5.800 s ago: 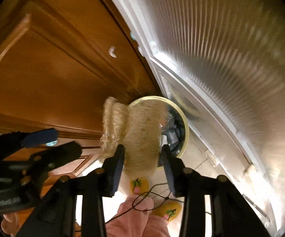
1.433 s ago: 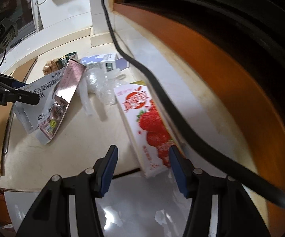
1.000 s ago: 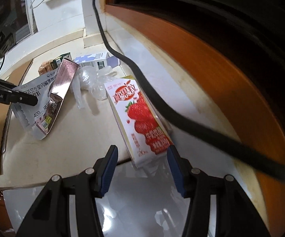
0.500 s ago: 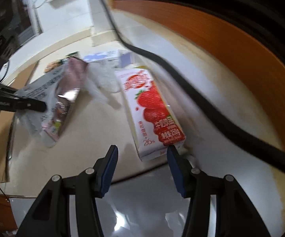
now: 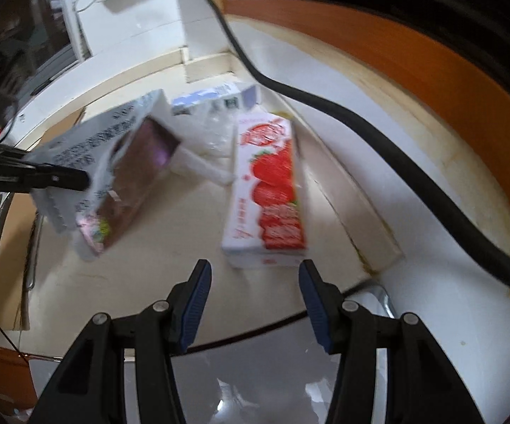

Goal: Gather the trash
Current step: 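Grasp the silver coffee packet with the left tool while the right tool grasps the strawberry carton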

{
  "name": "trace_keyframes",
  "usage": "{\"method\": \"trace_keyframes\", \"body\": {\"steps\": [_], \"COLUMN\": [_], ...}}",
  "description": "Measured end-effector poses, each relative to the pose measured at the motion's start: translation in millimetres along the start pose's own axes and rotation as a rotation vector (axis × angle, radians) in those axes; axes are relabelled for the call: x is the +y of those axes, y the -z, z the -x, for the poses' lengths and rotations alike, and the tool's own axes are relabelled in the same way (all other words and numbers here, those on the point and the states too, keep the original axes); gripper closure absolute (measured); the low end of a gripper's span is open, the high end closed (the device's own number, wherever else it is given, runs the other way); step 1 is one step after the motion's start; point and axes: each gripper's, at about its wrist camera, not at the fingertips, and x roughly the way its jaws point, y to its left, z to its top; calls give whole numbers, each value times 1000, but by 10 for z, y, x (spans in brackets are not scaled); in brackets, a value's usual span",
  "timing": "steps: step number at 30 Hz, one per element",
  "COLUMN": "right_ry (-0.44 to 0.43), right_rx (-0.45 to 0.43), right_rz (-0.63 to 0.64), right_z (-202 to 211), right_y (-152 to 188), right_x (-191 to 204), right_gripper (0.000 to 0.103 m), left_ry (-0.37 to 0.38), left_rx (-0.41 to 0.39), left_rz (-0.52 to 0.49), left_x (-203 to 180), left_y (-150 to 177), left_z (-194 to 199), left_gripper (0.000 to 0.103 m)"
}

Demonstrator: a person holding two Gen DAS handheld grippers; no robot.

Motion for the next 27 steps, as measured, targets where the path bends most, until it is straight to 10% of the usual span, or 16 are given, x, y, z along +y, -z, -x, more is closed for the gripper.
{"method": "trace_keyframes", "body": {"steps": [27], "right_ry": [25], "right_rx": [-46], "right_rz": [-19], "right_z": [-466], "right_y": [-489], "right_x": [167], "right_gripper": [39], "left_ry": [-28], "left_rx": [-35], "left_rz": [109], "left_x": [238], "left_y": [500], "left_z": [635], "left_gripper": [100]}}
